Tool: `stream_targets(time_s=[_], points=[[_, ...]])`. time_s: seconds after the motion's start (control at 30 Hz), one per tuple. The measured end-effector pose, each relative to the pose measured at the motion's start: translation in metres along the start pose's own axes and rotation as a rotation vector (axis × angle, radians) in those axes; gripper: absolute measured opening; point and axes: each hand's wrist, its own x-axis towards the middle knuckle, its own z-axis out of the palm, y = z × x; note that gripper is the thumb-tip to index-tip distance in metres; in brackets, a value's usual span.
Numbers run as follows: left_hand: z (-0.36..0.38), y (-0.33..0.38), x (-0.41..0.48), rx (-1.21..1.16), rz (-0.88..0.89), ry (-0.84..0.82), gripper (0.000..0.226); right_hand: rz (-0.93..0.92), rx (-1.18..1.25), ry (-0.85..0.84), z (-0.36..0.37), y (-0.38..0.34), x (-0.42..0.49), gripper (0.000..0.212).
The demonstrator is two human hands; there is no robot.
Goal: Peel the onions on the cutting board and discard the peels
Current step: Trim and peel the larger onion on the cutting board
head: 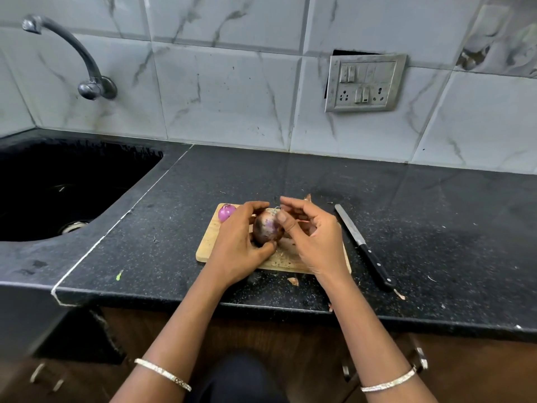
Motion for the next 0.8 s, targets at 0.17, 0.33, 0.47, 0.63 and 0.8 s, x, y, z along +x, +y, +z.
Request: stream_targets(time_s=[0.17,0.33,0.47,0.63,0.8], points=[[0.0000,-0.0029,0.0000,-0.054,-0.012,0.024,0.059,-0.071,-0.013,-0.023,-0.0004,0.0015,-0.0006,0.026],[-0.0017,-0.0038,0.0013,-0.068,-0.018,0.046,0.056,-0.033,0.061,0.055,-0.0019,-0.0002,-0.0026,0.017],[-0.0011,-0.0024,0.0019,-0.086,-0.035,0.054,0.059,-0.074,-0.072,0.123,0.0008,-0.0019,-0.0025,0.016],[-0.0019,-0.0028,0.0029,-0.108,-0.040,0.036,0.062,-0.110,-0.183,0.168,0.0037,-0.0027,-0.0010,0.015],[-0.0006,-0.0041,0.0022,-0.128,-0.061,0.023,0.063,-0.063,-0.259,0.297,-0.0015,0.0023,-0.0008,0.021]])
